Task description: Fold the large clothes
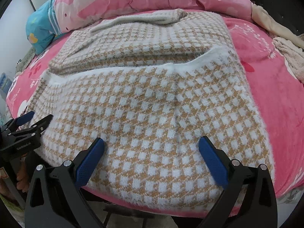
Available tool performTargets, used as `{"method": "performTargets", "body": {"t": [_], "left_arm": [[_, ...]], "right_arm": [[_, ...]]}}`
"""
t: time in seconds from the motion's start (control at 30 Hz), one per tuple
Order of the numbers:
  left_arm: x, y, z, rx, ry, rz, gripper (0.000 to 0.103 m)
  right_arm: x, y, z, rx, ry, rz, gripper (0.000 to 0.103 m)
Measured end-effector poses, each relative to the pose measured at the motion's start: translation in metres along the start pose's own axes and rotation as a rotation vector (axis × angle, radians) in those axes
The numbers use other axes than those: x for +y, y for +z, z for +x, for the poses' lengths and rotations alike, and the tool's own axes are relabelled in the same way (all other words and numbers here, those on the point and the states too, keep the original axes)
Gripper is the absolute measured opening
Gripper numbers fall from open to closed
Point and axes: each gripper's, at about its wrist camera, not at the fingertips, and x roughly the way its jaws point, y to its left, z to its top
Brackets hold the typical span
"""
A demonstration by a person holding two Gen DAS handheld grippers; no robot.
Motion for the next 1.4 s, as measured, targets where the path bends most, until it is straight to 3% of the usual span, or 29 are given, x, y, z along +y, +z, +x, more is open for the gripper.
{"method": "performTargets", "body": {"t": [0.87,1.17,1.4], "left_arm": [[0.006,-0.002,-0.001,-0.004,-0.020,-0.015,0.095],[0.007,-0.001,-0.002,-0.005,-0.014,-0.019,0.095],[0.004,-0.002,-0.002,-0.003,-0.011,-0.022,0.095]], "right_arm": [[0.000,-0.005,-0.001,-0.013,-0.006,0.002,0.097],[0.011,-0.001,-0.009,-0.015,-0.057,-0.008,0.097],[0.026,0.013,-0.036,-0.120,-0.027,-0.039,0.097]]}}
